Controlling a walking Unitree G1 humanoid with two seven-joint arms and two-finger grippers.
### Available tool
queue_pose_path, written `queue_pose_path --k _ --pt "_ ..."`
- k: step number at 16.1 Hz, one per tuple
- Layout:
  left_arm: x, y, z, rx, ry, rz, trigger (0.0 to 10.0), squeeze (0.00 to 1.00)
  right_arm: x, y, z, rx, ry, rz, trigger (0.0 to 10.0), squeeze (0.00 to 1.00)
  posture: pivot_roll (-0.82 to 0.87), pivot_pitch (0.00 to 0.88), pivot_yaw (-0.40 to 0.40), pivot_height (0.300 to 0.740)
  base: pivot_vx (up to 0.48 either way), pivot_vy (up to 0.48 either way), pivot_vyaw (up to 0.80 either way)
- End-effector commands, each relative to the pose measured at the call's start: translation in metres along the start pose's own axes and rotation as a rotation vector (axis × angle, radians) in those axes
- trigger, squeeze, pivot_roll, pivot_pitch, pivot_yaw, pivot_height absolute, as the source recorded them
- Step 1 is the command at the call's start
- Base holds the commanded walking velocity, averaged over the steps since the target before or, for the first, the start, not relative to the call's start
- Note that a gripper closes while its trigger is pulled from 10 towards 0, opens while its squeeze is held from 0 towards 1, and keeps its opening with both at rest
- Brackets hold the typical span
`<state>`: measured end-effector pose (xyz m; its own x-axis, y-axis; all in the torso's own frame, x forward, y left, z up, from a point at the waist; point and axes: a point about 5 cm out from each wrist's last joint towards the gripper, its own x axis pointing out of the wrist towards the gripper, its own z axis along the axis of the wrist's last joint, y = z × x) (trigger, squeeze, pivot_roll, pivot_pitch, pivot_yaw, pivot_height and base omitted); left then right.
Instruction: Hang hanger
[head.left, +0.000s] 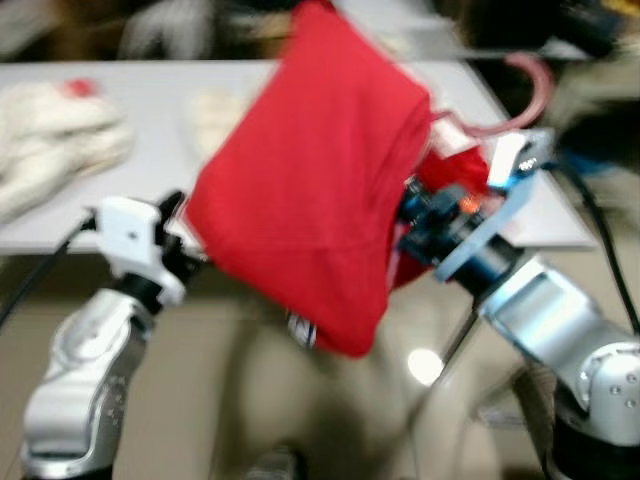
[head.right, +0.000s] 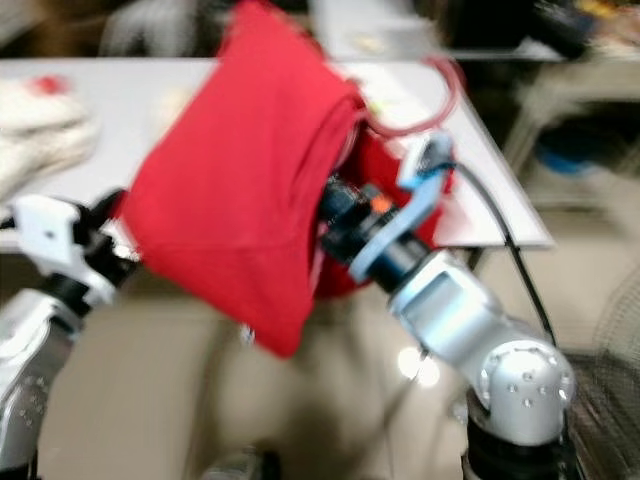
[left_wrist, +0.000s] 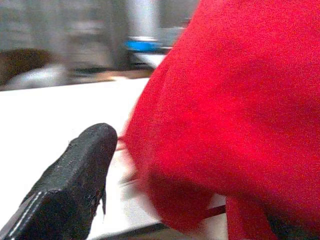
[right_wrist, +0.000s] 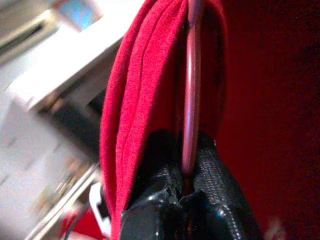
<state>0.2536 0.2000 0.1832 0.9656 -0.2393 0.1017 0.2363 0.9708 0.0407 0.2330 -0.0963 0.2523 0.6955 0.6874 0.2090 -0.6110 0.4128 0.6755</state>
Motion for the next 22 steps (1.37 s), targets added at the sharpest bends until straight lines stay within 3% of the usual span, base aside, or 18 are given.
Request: queue_pose_path --k 1,7,9,11,13,16,17,18,22 --pt "0.0 0.002 0.004 0.012 -0.007 0.023 10.0 1.0 -0.003 0.005 0.002 -0.029 -0.007 0.016 10.0 0.0 0.06 0.077 0.038 0.74 0.0 0.0 0.74" --pt "0.008 -0.007 0.002 0.034 0.005 0.003 10.0 1.0 -0.006 -0.004 0.0 -0.063 -0.018 -0.045 10.0 0.0 0.06 0.075 0.052 0.74 0.0 0.0 0.75" --pt "0.013 -0.01 -0.001 0.05 0.026 -0.009 10.0 1.0 -0.012 -0.026 0.003 -0.172 -0.067 -0.216 10.0 0.0 0.05 0.073 0.058 0.74 0.0 0.0 0.75" --pt "0.014 -0.01 -0.007 0.083 0.057 -0.011 10.0 1.0 -0.023 -0.057 0.003 -0.187 -0.09 -0.411 10.0 0.0 0.05 0.074 0.06 0.74 0.0 0.0 0.76" --pt "0.013 -0.013 -0.013 0.088 0.099 -0.035 10.0 1.0 -0.035 -0.083 -0.005 -0.331 0.014 -0.574 10.0 0.0 0.05 0.075 0.059 0.74 0.0 0.0 0.79" --pt "0.014 -0.022 -0.023 0.134 0.158 -0.097 10.0 1.0 -0.051 -0.106 -0.021 -0.352 0.074 -0.674 10.0 0.0 0.05 0.081 0.048 0.74 0.0 0.0 0.8" --pt "0.017 -0.024 -0.026 0.103 0.172 -0.082 10.0 0.96 -0.056 -0.112 -0.029 -0.369 0.103 -0.694 10.0 0.0 0.05 0.083 0.049 0.74 0.0 0.0 0.79" --pt "0.019 -0.027 -0.032 0.078 0.193 -0.076 10.0 0.76 -0.059 -0.115 -0.035 -0.38 0.12 -0.704 10.0 0.0 0.05 0.083 0.052 0.74 0.0 0.0 0.79" --pt "0.019 -0.049 -0.035 0.066 0.176 -0.12 10.0 0.73 -0.056 -0.11 -0.049 -0.348 0.121 -0.598 10.0 0.0 0.04 0.083 0.069 0.74 0.0 -0.223 0.79"
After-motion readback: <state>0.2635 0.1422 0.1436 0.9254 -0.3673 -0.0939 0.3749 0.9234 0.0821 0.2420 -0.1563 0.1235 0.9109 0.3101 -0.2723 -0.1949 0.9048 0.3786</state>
